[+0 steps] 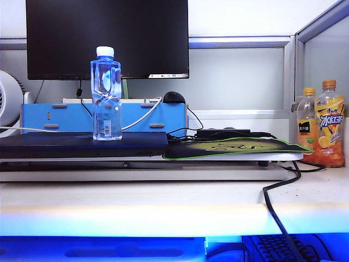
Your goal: Pick up the mineral water bottle and place it on the laptop.
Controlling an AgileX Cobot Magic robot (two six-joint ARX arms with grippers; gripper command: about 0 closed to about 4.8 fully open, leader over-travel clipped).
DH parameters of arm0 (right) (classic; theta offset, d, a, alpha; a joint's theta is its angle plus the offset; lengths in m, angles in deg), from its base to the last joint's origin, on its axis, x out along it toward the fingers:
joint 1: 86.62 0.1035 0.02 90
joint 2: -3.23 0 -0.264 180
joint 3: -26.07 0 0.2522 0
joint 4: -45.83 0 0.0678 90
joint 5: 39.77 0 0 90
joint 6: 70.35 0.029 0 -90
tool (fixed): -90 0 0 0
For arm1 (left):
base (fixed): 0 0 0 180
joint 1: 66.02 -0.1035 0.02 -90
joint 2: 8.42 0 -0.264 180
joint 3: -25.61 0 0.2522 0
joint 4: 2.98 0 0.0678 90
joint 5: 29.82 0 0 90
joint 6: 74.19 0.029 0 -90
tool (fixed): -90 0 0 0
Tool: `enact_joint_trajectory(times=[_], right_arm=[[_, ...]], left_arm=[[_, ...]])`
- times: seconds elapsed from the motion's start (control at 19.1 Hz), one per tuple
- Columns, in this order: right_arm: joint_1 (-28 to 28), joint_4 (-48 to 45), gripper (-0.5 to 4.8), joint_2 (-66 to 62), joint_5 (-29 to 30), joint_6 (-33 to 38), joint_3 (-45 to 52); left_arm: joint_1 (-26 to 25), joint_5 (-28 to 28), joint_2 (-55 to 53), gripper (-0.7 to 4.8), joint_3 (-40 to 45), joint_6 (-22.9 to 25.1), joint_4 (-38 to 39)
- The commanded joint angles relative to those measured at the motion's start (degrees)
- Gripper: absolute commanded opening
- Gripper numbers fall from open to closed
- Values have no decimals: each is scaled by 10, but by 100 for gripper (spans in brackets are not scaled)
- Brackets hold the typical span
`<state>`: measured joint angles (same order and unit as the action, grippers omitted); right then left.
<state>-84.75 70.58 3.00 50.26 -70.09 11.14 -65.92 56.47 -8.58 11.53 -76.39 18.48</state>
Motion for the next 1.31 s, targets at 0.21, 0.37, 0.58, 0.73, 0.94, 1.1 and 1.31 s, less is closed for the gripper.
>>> enact_joint_trajectory(times=[0.21, 0.37, 0.58, 0.73, 0.94, 1.1, 1.31], right_arm=[[0, 3, 235, 0, -14, 2, 3], [0, 3, -1, 0, -12, 2, 3], [0, 3, -1, 0, -12, 2, 3], [0, 3, -1, 0, -12, 2, 3], [0, 3, -1, 0, -12, 2, 3], [0, 3, -1, 0, -12, 2, 3], [0, 3, -1, 0, -12, 2, 3]], left_arm=[[0, -2, 1, -2, -1, 0, -5], [0, -2, 1, -2, -1, 0, -4], [0, -2, 1, -2, -1, 0, -4], [0, -2, 1, -2, -1, 0, -4], [0, -2, 1, -2, -1, 0, -5], [0, -2, 1, -2, -1, 0, -4], [0, -2, 1, -2, -1, 0, -4]])
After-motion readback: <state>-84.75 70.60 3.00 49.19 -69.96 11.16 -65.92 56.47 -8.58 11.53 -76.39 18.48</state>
